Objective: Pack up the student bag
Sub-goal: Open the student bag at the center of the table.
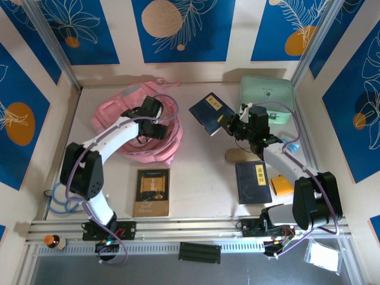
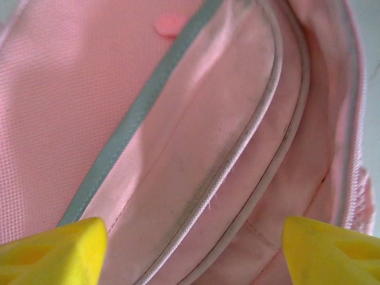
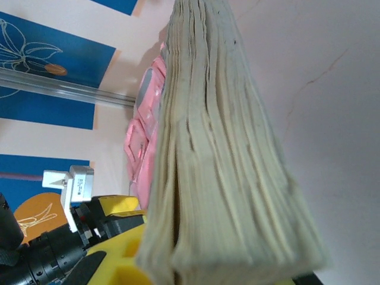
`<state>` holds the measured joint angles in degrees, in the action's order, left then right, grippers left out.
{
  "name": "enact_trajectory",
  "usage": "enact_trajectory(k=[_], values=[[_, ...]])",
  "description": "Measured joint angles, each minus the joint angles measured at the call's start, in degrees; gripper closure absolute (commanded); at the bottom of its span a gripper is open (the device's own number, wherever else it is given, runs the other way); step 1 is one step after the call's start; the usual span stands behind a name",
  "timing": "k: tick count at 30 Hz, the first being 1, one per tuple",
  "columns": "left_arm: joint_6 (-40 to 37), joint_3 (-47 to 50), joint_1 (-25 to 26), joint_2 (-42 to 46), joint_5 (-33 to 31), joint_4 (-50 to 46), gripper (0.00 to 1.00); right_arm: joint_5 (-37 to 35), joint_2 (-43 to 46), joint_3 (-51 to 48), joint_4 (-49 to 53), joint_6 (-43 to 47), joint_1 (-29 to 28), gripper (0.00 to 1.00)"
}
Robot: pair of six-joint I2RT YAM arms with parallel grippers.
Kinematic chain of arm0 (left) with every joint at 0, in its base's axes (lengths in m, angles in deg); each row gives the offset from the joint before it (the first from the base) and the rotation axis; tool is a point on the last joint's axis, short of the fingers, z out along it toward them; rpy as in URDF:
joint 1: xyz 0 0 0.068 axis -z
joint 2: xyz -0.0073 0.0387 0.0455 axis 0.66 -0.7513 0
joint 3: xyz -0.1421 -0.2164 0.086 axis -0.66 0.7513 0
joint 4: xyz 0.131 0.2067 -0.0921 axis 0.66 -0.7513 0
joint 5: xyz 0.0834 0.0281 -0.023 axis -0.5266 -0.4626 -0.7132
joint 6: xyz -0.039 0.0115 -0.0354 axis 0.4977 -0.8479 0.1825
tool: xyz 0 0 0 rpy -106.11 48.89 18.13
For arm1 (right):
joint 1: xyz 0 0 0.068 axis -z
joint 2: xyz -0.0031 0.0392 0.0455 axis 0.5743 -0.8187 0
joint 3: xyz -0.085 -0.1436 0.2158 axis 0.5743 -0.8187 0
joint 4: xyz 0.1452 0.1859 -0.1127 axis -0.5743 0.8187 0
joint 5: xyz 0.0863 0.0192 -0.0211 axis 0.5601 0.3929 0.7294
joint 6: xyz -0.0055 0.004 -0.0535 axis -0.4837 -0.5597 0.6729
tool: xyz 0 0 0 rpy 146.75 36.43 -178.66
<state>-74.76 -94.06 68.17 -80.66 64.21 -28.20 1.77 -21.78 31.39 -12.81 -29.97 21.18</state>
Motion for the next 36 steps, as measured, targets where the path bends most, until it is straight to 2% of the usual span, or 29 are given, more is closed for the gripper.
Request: enact_trajectory(k=[4,7,15,20,28,33,36], values=[[-4.1,-3.3,1.1,-3.6,-1.6,-3.7,0.50,0.0,-0.1,0.0,0.3,0.2,0.0,0.96],[-5.9,-6.3,1.2,-6.4,-3.0,-6.1,0.56,0.0,-0.1,0.0,0.4,0.2,0.0,0.95],[-7.8,-11.9,1.7,-12.3,-8.0,-10.8,0.56,0.0,-0.1,-0.7,0.4,0.0,0.0,0.95],[-8.5,-13.6,2.5,-13.8,-10.7,-12.9,0.63,0.0,-0.1,-0.7,0.6,-0.1,0.0,0.95],[-8.7,-16.8,3.3,-16.6,-13.6,-15.9,0.66,0.0,-0.1,-0.7,0.6,-0.5,-0.3,0.95],[-8.8,-17.4,3.4,-17.7,-13.8,-16.6,0.83,0.0,-0.1,-0.7,0.6,-0.5,-0.4,0.95],[-8.8,-17.8,3.4,-17.8,-14.0,-16.9,0.89,0.0,-0.1,-0.7,0.7,-0.5,-0.4,0.95]])
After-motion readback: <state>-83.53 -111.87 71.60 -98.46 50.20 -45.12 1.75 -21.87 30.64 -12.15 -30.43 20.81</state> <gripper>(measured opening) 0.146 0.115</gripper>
